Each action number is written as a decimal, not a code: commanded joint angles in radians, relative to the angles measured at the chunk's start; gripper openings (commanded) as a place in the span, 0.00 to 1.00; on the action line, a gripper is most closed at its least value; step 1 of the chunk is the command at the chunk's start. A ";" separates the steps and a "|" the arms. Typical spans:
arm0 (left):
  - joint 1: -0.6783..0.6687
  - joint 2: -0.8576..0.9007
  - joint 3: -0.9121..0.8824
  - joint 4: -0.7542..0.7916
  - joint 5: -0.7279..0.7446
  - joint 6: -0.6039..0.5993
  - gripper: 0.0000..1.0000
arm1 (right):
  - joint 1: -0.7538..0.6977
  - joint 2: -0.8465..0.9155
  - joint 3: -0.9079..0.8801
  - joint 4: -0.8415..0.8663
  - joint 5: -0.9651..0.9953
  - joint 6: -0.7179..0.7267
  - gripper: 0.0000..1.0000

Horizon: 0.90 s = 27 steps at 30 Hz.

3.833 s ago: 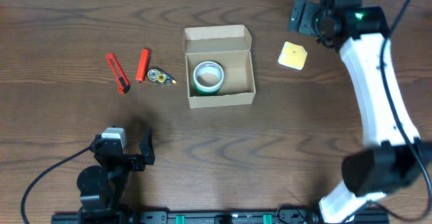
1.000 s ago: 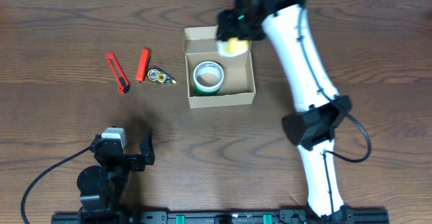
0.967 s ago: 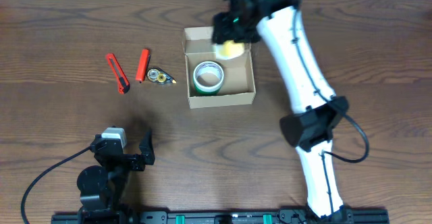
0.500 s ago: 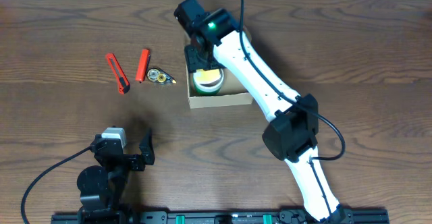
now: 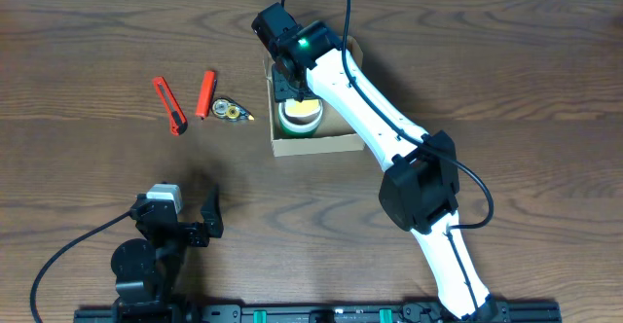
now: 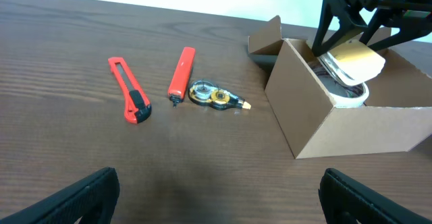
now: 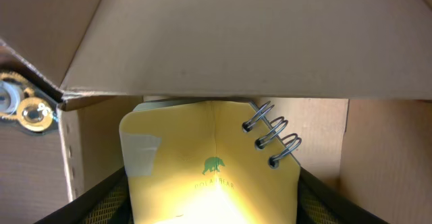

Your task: Pack container

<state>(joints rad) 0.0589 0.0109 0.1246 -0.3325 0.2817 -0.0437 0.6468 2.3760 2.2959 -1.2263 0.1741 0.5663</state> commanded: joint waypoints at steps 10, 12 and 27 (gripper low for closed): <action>0.006 -0.006 -0.022 -0.003 0.003 0.014 0.95 | 0.016 -0.009 0.002 -0.011 -0.028 0.020 0.99; 0.006 -0.006 -0.022 -0.003 0.003 0.014 0.95 | 0.016 -0.019 0.013 -0.035 -0.028 0.020 0.99; 0.006 -0.006 -0.022 -0.003 0.003 0.014 0.95 | -0.060 -0.426 0.088 -0.351 -0.038 -0.235 0.99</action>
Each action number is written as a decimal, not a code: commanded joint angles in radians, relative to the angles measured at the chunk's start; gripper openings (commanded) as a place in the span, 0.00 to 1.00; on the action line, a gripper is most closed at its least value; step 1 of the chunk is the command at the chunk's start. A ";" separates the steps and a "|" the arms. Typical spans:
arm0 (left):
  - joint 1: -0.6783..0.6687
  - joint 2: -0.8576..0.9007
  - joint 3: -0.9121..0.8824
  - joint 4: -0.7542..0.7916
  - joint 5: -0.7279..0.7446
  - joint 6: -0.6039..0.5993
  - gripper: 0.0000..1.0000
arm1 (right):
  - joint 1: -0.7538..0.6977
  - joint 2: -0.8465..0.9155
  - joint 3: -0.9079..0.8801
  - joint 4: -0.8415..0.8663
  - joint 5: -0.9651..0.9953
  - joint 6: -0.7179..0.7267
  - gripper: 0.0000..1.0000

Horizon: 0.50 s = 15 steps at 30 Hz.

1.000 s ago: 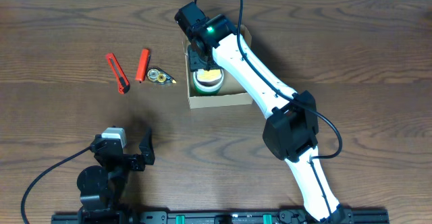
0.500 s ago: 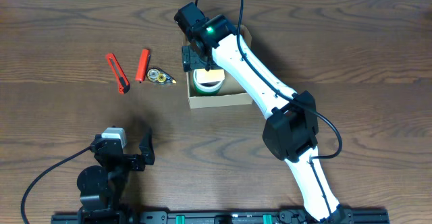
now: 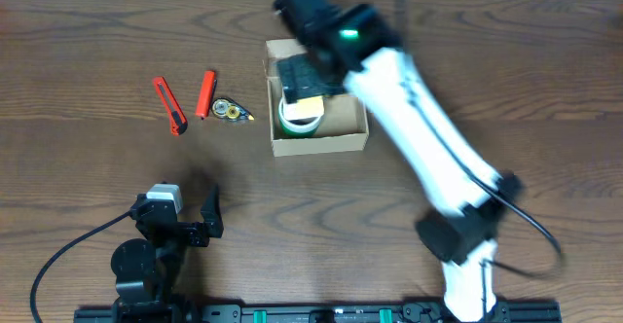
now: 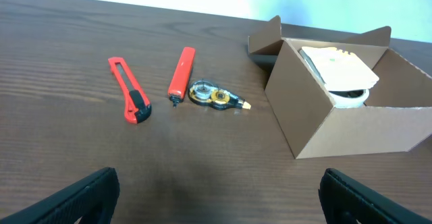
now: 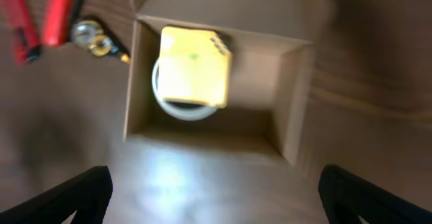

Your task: Pack container

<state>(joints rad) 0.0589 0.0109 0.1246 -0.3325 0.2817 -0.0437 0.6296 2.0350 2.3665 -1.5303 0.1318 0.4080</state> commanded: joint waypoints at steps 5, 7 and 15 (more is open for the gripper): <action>0.006 -0.006 -0.022 -0.003 0.003 0.014 0.95 | -0.079 -0.210 -0.007 -0.129 -0.005 -0.139 0.97; 0.006 -0.006 -0.022 -0.003 0.002 0.015 0.95 | -0.079 -0.254 -0.042 -0.129 -0.005 -0.163 0.96; 0.006 -0.006 -0.022 0.006 0.000 0.014 0.95 | -0.079 -0.515 -0.454 0.036 -0.016 -0.227 0.98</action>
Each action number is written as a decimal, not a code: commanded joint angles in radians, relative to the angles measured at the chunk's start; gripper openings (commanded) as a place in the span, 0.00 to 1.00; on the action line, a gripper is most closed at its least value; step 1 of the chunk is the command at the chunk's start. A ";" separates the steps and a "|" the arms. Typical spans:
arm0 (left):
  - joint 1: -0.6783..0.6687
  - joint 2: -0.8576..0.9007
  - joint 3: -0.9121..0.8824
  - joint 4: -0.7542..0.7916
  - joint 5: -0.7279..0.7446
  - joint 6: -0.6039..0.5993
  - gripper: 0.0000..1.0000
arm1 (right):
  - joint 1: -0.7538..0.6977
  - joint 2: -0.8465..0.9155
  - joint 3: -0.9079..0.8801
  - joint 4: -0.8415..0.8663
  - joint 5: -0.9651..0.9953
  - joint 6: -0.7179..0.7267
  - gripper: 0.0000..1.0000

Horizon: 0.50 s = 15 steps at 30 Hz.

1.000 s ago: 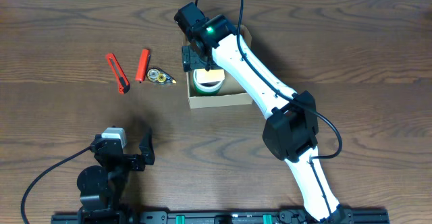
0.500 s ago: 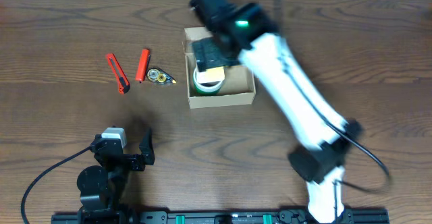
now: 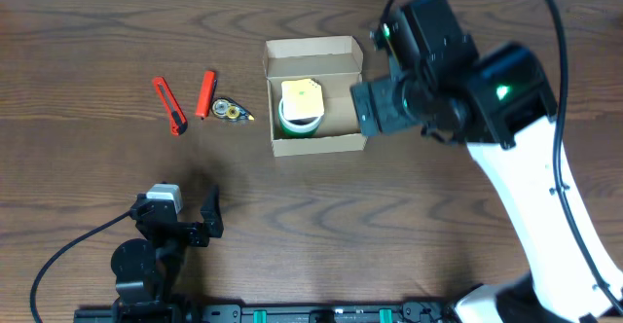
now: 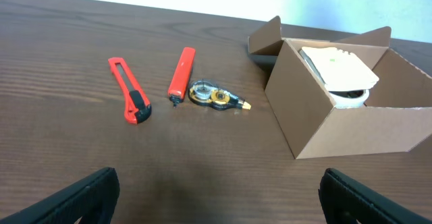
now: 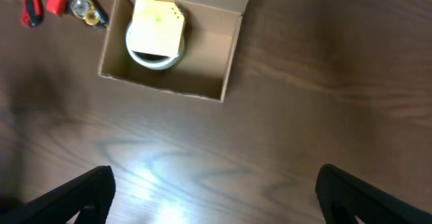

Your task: Pack container

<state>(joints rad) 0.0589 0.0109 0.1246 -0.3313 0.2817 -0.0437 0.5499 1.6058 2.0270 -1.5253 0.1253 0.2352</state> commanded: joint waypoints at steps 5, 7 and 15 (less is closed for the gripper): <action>0.006 -0.006 -0.012 0.020 0.029 -0.035 0.95 | 0.000 -0.293 -0.377 0.127 -0.026 -0.076 0.99; 0.006 -0.006 0.021 0.026 0.048 -0.080 0.95 | 0.000 -0.364 -0.422 0.111 -0.025 -0.076 0.99; 0.006 0.193 0.321 -0.098 0.022 -0.084 0.95 | 0.000 -0.594 -0.445 -0.022 -0.026 -0.057 0.99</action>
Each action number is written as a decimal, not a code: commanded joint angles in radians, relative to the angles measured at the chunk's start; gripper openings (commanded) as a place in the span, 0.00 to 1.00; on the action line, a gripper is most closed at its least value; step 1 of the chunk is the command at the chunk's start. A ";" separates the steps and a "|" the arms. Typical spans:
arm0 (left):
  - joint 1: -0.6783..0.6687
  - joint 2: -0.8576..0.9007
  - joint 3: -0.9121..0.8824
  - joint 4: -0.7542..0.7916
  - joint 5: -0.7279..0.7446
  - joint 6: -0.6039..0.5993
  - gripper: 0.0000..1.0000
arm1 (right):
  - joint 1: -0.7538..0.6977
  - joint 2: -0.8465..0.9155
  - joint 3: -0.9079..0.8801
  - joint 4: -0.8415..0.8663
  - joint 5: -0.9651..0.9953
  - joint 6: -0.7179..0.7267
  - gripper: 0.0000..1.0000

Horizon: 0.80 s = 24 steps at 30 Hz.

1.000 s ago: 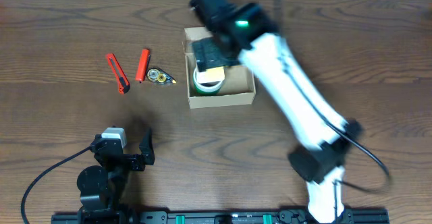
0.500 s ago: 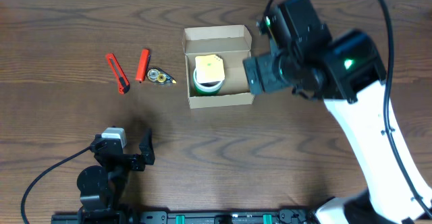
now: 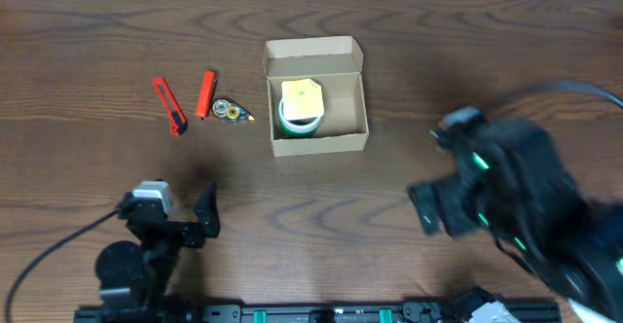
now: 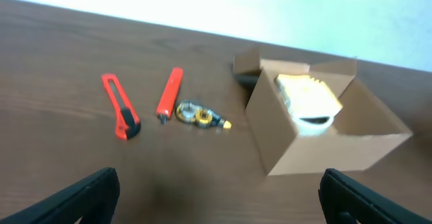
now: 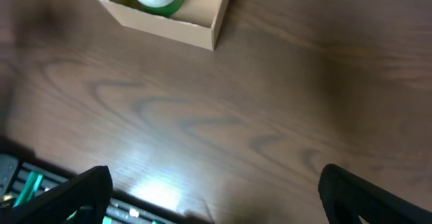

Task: Pack container
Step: 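Reach the left gripper to the red box cutter and grasp it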

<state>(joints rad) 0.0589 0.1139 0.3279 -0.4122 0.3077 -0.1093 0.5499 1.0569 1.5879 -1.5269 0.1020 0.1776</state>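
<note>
The open cardboard box (image 3: 316, 140) stands at the table's back middle. Inside it a yellow spiral notepad (image 3: 302, 93) lies on top of a white and green tape roll (image 3: 299, 122). The left wrist view also shows the box (image 4: 337, 140) and the notepad (image 4: 307, 92). Left of the box lie a red box cutter (image 3: 169, 105), a red marker (image 3: 205, 93) and a correction tape dispenser (image 3: 230, 110). My left gripper (image 4: 216, 197) is open and empty near the front left. My right gripper (image 5: 216, 197) is open and empty over bare table, front right of the box (image 5: 169, 15).
My right arm (image 3: 501, 206) is blurred over the table's front right. A black rail with green parts (image 3: 311, 313) runs along the front edge.
My right arm has moved from just right of the box to the table's front right. The left wrist view now sits farther from the objects. The objects have not moved.
My right gripper was down inside the box around the yellow notepad, over the tape roll. Then it was open above the box with the notepad left on the roll. After that it stood right of the box, and now it is at the front right.
</note>
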 commanded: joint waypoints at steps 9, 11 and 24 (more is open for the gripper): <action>0.006 0.638 0.581 -0.271 0.069 -0.002 0.95 | 0.000 -0.130 -0.006 -0.045 -0.004 0.008 0.99; 0.006 0.717 0.629 -0.284 0.085 -0.002 0.95 | 0.000 -0.129 -0.006 -0.045 -0.005 0.008 0.99; 0.006 1.008 0.639 -0.096 0.044 0.241 0.95 | 0.000 -0.129 -0.006 -0.045 -0.005 0.008 0.99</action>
<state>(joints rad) 0.0589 1.0664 0.9504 -0.5339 0.3702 0.0246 0.5499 0.9276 1.5864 -1.5711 0.1005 0.1787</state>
